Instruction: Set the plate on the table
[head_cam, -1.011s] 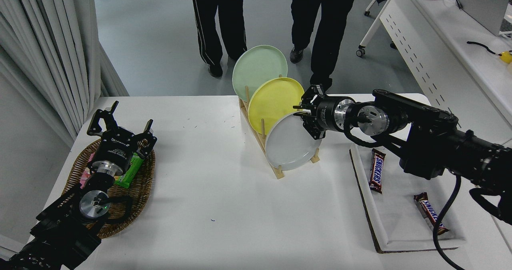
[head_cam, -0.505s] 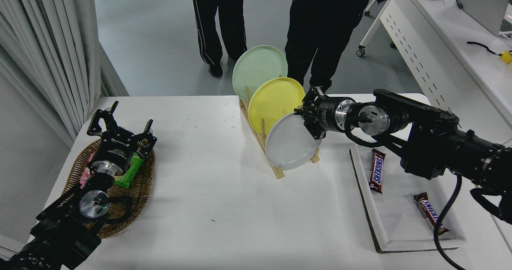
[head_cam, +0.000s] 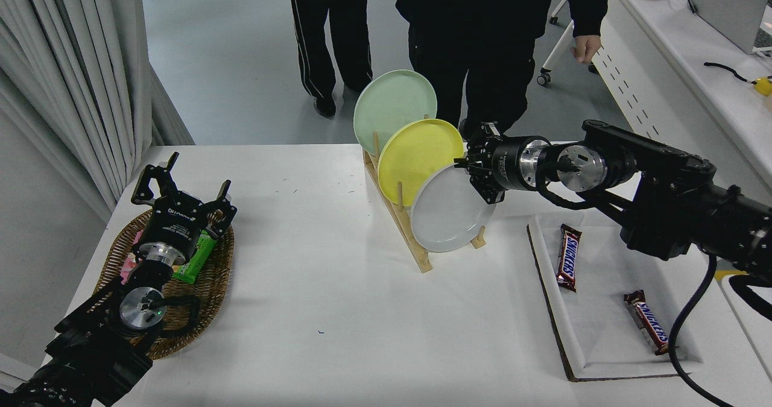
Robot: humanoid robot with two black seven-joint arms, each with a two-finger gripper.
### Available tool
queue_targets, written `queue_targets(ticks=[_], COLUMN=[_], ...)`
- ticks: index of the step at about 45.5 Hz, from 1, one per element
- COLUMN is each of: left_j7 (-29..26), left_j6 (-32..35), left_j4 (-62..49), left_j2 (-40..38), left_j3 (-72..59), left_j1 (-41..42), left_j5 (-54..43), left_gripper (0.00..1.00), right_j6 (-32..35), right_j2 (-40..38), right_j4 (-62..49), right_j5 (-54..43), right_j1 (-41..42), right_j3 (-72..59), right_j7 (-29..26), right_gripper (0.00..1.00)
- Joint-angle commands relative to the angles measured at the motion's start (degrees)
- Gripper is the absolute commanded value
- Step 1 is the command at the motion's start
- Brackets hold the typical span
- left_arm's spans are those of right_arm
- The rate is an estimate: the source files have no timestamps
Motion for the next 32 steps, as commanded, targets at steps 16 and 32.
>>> queue_targets(ticks=[16, 32], left_j7=[0.0, 0.0], left_j6=[0.0, 0.0], left_j4=[0.0, 0.0], left_j2=[0.0, 0.0], left_j3=[0.0, -0.1], left_j1=[0.0, 0.0], left_j5=[0.0, 0.0], left_gripper=[1.00, 1.00], right_j6=[1.8, 1.0], right_j2=[-2.4, -6.1], right_j4=[2.5, 7.6], right_j5=[5.6, 14.8], right_j1=[5.2, 10.1], right_j3=[1.8, 1.7], right_j7=[-2.8, -4.9], right_gripper=[0.00, 0.00])
